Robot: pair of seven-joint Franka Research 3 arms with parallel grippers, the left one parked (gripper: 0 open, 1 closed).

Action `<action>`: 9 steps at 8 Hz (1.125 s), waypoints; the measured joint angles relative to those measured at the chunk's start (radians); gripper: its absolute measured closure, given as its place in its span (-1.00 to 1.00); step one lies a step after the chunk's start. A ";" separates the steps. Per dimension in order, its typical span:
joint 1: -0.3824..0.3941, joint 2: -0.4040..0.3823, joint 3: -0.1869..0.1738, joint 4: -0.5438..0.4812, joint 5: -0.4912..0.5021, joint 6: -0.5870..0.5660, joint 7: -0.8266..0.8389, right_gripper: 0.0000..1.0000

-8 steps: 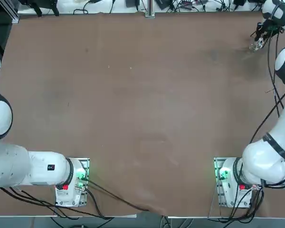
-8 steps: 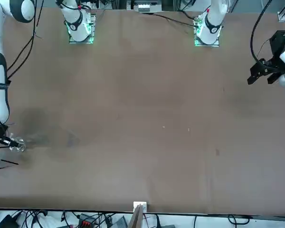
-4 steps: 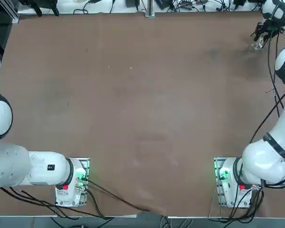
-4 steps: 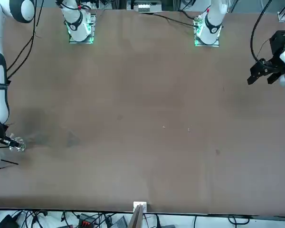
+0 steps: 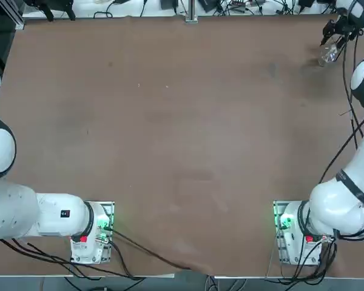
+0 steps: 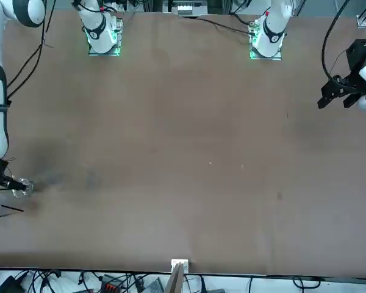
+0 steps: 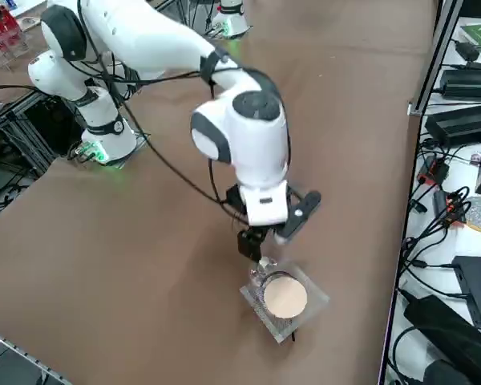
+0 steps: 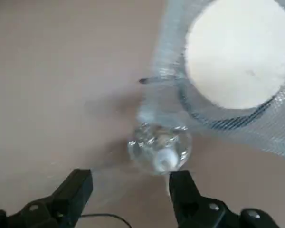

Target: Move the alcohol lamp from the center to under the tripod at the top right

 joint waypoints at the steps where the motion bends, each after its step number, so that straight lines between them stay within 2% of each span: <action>1: 0.023 -0.021 0.002 -0.009 0.000 -0.062 0.020 -0.95; 3: 0.038 -0.031 0.001 -0.077 0.000 -0.080 0.030 -0.93; 6: 0.001 -0.018 -0.003 -0.157 0.000 -0.008 0.030 -0.81; 7: -0.008 -0.015 -0.003 -0.172 0.001 0.028 0.033 -0.62; 9: -0.028 -0.012 -0.004 -0.185 0.001 0.070 0.035 0.15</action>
